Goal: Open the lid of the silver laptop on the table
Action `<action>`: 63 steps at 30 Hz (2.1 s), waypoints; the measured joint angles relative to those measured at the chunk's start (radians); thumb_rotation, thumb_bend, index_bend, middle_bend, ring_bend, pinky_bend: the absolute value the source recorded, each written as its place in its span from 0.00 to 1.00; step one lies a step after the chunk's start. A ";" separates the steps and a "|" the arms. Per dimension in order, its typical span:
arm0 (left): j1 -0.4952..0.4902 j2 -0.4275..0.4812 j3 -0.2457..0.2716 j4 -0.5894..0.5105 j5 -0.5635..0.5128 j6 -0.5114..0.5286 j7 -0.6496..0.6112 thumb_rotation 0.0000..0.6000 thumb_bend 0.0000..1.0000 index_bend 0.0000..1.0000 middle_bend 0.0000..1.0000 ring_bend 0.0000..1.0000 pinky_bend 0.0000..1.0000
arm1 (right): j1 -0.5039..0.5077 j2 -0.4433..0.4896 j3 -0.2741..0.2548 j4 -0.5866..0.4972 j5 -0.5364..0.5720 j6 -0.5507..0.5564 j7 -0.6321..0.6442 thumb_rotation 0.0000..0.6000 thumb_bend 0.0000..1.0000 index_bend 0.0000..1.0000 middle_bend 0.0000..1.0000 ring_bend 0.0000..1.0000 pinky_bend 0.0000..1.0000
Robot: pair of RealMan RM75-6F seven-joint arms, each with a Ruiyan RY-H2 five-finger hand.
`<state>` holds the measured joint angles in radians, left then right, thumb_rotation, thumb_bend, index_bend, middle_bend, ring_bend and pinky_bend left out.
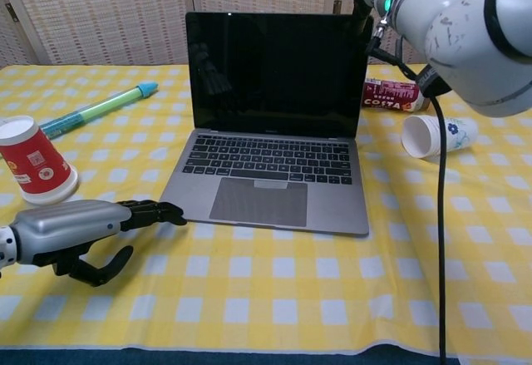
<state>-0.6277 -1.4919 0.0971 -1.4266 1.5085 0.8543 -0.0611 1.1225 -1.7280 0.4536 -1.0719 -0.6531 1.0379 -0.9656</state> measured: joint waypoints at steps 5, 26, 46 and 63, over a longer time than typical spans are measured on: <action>0.005 0.000 0.002 0.002 0.001 0.007 0.000 1.00 0.84 0.06 0.07 0.00 0.00 | 0.013 -0.002 0.001 0.021 0.017 -0.003 0.002 1.00 0.44 0.00 0.00 0.00 0.00; 0.061 0.086 -0.009 -0.083 0.073 0.195 -0.058 1.00 0.84 0.07 0.07 0.00 0.00 | -0.212 0.318 -0.108 -0.543 -0.168 0.129 0.177 1.00 0.44 0.00 0.00 0.00 0.00; 0.274 0.228 -0.072 -0.155 -0.019 0.515 -0.086 1.00 0.83 0.09 0.08 0.00 0.00 | -0.701 0.643 -0.417 -0.653 -0.654 0.333 0.787 1.00 0.44 0.00 0.00 0.00 0.00; 0.482 0.264 -0.068 -0.182 -0.008 0.754 0.002 1.00 0.81 0.08 0.08 0.00 0.00 | -0.976 0.597 -0.554 -0.472 -0.861 0.524 1.110 1.00 0.44 0.00 0.00 0.00 0.00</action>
<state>-0.1460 -1.2280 0.0290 -1.6091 1.5008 1.6083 -0.0590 0.1468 -1.1308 -0.1009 -1.5441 -1.5138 1.5616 0.1446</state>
